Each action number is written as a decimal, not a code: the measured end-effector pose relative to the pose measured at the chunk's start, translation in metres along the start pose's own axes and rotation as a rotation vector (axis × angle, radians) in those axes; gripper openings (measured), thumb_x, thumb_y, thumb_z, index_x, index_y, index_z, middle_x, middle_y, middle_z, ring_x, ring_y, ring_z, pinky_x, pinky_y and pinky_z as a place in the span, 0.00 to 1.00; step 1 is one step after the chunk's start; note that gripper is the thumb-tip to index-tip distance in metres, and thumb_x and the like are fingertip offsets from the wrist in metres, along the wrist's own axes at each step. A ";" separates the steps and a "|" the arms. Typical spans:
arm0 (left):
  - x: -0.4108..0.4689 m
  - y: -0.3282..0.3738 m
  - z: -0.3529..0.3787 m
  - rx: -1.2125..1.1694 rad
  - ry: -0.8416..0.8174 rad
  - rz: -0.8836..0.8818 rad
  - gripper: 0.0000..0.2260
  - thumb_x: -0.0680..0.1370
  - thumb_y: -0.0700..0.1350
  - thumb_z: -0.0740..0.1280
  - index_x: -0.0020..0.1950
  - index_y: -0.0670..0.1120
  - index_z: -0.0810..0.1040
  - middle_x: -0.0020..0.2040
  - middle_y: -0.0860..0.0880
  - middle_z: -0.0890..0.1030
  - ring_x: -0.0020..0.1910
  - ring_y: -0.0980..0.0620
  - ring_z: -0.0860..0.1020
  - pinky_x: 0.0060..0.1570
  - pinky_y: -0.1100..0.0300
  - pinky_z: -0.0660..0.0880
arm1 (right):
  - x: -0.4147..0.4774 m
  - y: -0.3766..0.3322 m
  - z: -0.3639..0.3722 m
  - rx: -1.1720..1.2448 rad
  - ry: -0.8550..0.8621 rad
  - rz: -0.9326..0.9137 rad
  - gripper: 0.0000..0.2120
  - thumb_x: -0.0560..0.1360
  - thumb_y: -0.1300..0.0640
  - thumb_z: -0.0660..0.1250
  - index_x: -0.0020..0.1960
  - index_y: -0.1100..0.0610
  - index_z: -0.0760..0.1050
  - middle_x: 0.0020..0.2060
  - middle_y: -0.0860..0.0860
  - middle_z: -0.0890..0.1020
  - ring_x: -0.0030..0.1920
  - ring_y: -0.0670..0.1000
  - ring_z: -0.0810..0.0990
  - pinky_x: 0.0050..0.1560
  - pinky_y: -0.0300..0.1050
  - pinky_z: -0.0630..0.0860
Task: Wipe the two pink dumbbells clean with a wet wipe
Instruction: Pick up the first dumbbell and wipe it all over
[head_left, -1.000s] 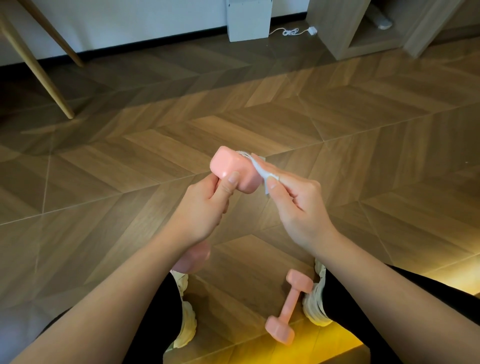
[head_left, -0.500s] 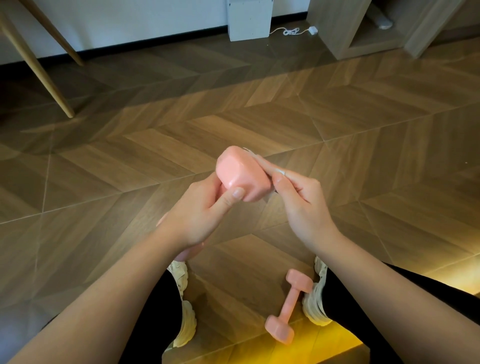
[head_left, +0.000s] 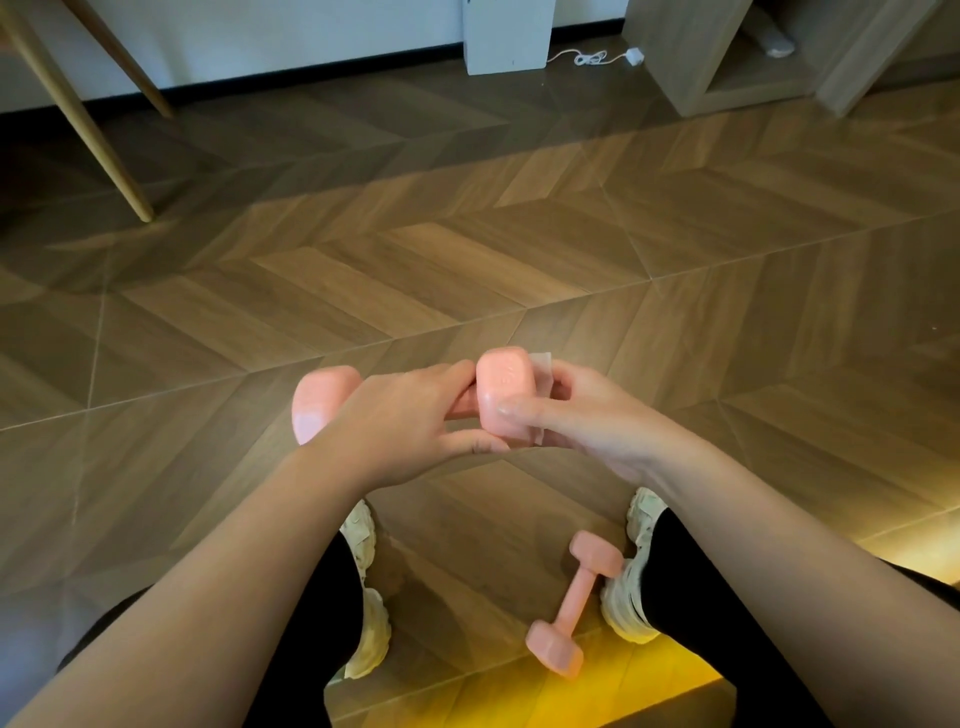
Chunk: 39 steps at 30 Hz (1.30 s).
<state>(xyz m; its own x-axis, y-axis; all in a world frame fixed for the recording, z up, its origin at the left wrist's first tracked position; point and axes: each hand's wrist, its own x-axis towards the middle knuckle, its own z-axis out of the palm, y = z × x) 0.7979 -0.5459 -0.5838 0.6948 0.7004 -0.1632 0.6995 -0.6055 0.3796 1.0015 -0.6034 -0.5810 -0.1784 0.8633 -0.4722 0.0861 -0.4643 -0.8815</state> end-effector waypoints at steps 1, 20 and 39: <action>0.000 0.000 0.000 -0.002 -0.001 0.000 0.29 0.69 0.77 0.55 0.56 0.57 0.69 0.50 0.60 0.78 0.47 0.55 0.76 0.39 0.55 0.68 | 0.000 0.001 0.001 0.004 0.015 0.004 0.26 0.68 0.48 0.75 0.64 0.50 0.76 0.57 0.52 0.83 0.59 0.54 0.82 0.62 0.57 0.78; 0.005 0.021 -0.004 -0.491 0.351 -0.419 0.20 0.74 0.64 0.65 0.36 0.48 0.75 0.33 0.52 0.78 0.33 0.56 0.75 0.34 0.57 0.69 | 0.013 -0.004 -0.003 0.658 0.296 0.004 0.13 0.74 0.53 0.70 0.52 0.62 0.75 0.35 0.57 0.86 0.39 0.55 0.86 0.46 0.47 0.83; 0.031 0.023 -0.033 -2.275 0.830 -0.740 0.15 0.79 0.41 0.63 0.35 0.47 0.63 0.23 0.52 0.64 0.21 0.54 0.65 0.29 0.61 0.68 | 0.002 -0.007 0.042 -0.147 0.329 -0.525 0.23 0.72 0.50 0.72 0.66 0.48 0.76 0.63 0.42 0.80 0.66 0.43 0.75 0.62 0.34 0.72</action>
<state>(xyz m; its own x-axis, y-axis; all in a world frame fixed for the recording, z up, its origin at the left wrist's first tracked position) 0.8297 -0.5256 -0.5503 0.0073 0.7709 -0.6369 -0.8080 0.3798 0.4505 0.9596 -0.6071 -0.5754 0.0746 0.9951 0.0654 0.2067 0.0487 -0.9772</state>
